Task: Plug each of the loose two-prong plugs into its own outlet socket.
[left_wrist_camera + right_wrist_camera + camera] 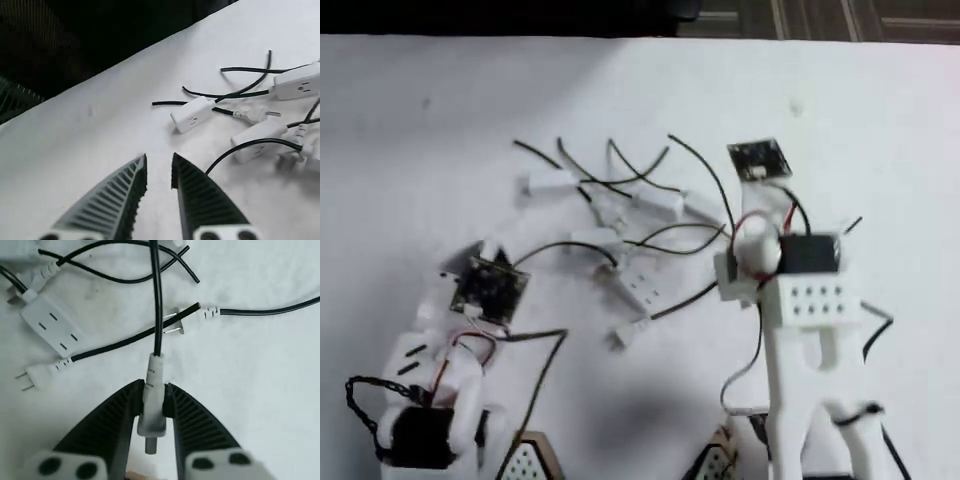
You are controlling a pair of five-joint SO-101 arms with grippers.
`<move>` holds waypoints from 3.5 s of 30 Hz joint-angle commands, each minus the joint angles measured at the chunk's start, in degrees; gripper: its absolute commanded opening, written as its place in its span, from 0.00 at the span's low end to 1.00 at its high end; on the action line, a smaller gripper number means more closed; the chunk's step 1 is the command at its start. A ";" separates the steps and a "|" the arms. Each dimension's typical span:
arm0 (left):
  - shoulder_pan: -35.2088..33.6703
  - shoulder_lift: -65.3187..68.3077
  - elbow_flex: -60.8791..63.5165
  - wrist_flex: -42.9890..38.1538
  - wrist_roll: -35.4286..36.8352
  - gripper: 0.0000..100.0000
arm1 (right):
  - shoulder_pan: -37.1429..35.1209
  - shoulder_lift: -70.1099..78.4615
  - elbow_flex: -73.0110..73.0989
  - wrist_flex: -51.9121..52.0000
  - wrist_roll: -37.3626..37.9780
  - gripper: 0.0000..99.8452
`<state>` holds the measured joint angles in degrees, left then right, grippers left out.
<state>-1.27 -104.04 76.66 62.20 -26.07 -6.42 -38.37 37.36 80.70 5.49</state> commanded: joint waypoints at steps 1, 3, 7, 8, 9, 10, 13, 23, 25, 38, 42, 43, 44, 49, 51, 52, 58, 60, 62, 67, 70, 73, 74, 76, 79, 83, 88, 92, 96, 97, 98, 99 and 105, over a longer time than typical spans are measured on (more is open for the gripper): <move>4.44 0.57 -2.20 -1.41 -4.04 0.12 | -0.31 -6.81 7.12 -8.48 -6.68 0.02; 5.58 1.27 -2.11 -1.41 -6.77 0.12 | -0.22 -8.92 10.46 -12.00 -10.29 0.02; 6.46 8.75 -2.64 -5.27 -10.73 0.12 | -0.13 -11.65 15.74 -18.24 -17.05 0.02; 6.46 11.82 -2.64 -6.95 -11.69 0.12 | -0.04 -12.09 16.79 -19.65 -18.29 0.02; 6.64 15.25 -2.73 -8.44 -13.10 0.14 | 0.57 -12.44 17.67 -20.88 -19.34 0.02; 6.81 18.77 -3.08 -9.67 -14.68 0.15 | 1.89 -12.53 18.29 -22.11 -20.22 0.02; 6.81 30.20 -6.77 -11.87 -18.11 0.21 | 6.64 -12.09 19.08 -25.27 -22.68 0.02; 15.78 66.77 -28.84 -12.31 -29.19 0.23 | 9.63 -12.09 24.35 -32.40 -24.26 0.02; 17.45 73.54 -33.23 -12.31 -29.27 0.23 | 9.71 -12.09 24.44 -32.48 -24.26 0.02; 18.95 104.92 -51.25 -12.31 -38.51 0.23 | 9.80 -12.09 24.53 -32.22 -23.91 0.02; 19.30 110.20 -53.98 -12.48 -38.51 0.14 | 9.80 -12.09 24.53 -32.22 -23.91 0.02; 19.47 111.34 -54.15 -13.10 -38.51 0.11 | 9.80 -12.09 24.62 -32.22 -23.82 0.02; 19.56 112.22 -54.07 -14.15 -38.51 0.07 | 9.80 -12.09 24.62 -32.22 -23.82 0.02; 18.86 113.36 -53.89 -13.98 -38.42 0.02 | 9.80 -12.44 24.62 -30.99 -23.82 0.02; 18.59 111.16 -53.80 -10.99 -38.15 0.02 | 9.80 -12.53 24.62 -30.99 -23.82 0.02; 18.68 109.67 -53.80 -9.41 -38.15 0.02 | 9.80 -12.53 24.62 -30.99 -23.82 0.02; 18.68 96.22 -46.42 -7.21 -33.67 0.02 | 9.80 -12.53 24.62 -30.90 -23.82 0.02; 18.24 90.95 -42.46 -7.03 -33.67 0.02 | 9.80 -12.53 24.62 -30.73 -23.82 0.02; 17.01 85.58 -37.80 -7.03 -33.67 0.02 | 9.80 -12.53 24.62 -30.73 -23.82 0.02; 11.56 73.63 -27.25 -7.03 -33.67 0.02 | 9.80 -12.53 24.62 -30.73 -23.82 0.02; 6.55 68.62 -22.33 -7.03 -33.67 0.02 | 9.80 -12.53 24.62 -30.73 -23.82 0.02; 1.36 65.54 -18.29 -7.03 -33.67 0.02 | 9.45 -12.44 24.62 -30.73 -23.82 0.02; -0.13 64.92 -17.14 -7.03 -33.49 0.02 | 9.45 -12.44 24.62 -30.73 -23.82 0.02; -2.86 63.87 -14.95 -7.03 -33.23 0.02 | 9.45 -12.44 24.62 -30.73 -23.82 0.02; -6.81 62.90 -11.96 -7.03 -33.23 0.02 | 9.45 -12.44 24.62 -30.73 -23.74 0.02; -10.86 62.64 -9.14 -6.95 -33.41 0.03 | 9.36 -12.18 24.62 -30.73 -23.74 0.02; -12.35 62.64 -9.76 -5.36 -33.49 0.22 | 9.36 -12.18 24.62 -30.73 -22.95 0.02; -10.59 62.64 -13.19 -5.89 -33.67 0.29 | 9.36 -12.18 24.88 -30.73 -21.98 0.02; -5.14 63.16 -16.00 -5.89 -33.67 0.29 | 9.36 -12.18 25.14 -30.73 -21.89 0.02; -3.47 63.16 -16.44 -6.07 -33.67 0.29 | 9.36 -12.18 25.14 -30.73 -21.89 0.02; -1.80 63.16 -16.53 -6.59 -33.67 0.29 | 9.36 -12.18 25.14 -30.73 -21.89 0.02; -0.31 63.16 -16.62 -7.21 -33.58 0.29 | 9.36 -12.18 25.14 -30.73 -21.89 0.02; 5.41 63.16 -16.70 -9.67 -33.32 0.29 | 9.36 -12.18 25.14 -30.73 -21.80 0.02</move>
<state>2.07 -39.96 62.51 54.20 -60.09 2.55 -49.27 63.03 49.32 -17.01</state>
